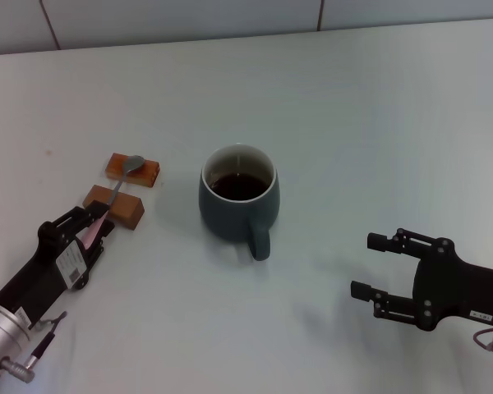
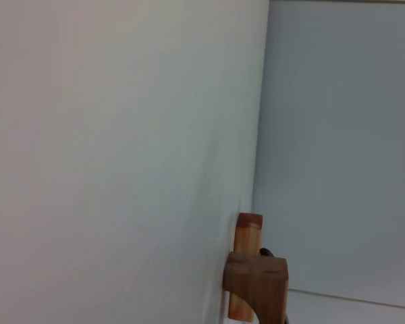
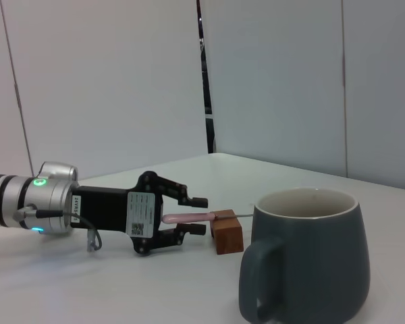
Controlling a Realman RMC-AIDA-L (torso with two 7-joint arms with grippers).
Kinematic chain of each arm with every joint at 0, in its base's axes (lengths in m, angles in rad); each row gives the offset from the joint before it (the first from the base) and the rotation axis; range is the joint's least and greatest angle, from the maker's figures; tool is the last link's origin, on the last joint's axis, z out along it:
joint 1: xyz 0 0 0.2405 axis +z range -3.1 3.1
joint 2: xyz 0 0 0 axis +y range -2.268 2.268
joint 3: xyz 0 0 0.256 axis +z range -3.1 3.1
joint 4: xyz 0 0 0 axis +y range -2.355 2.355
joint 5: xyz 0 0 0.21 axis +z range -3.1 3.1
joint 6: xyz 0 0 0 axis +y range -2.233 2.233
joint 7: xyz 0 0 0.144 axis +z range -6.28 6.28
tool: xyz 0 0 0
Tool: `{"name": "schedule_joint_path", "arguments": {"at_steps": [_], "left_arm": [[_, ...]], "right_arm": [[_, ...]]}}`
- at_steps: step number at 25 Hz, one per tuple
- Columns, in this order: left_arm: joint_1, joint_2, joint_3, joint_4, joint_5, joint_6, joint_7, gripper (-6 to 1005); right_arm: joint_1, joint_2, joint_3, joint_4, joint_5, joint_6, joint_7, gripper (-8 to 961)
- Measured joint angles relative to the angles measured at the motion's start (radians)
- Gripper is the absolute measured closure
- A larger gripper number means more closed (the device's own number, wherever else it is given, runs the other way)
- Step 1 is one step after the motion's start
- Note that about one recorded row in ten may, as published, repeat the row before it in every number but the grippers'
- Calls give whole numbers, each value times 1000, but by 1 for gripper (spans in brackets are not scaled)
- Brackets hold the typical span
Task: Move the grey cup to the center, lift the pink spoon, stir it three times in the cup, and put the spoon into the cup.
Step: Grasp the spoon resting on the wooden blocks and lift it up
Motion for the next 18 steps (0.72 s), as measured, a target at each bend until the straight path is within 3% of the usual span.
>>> {"name": "schedule_joint_path", "arguments": {"at_steps": [13,15,18], "left_arm": [[-1,0,0,1,-1,-10,1,678],[-2,0,0,1,-2,-10,4,750],[-2,0,0,1,-3,-10,8,747]], "right_arm": [[9,1,0,1,0,11,1,208],[12,2,-1,2,0,15,1,208],[12,2,-1,2,-1,15,1,208]]}}
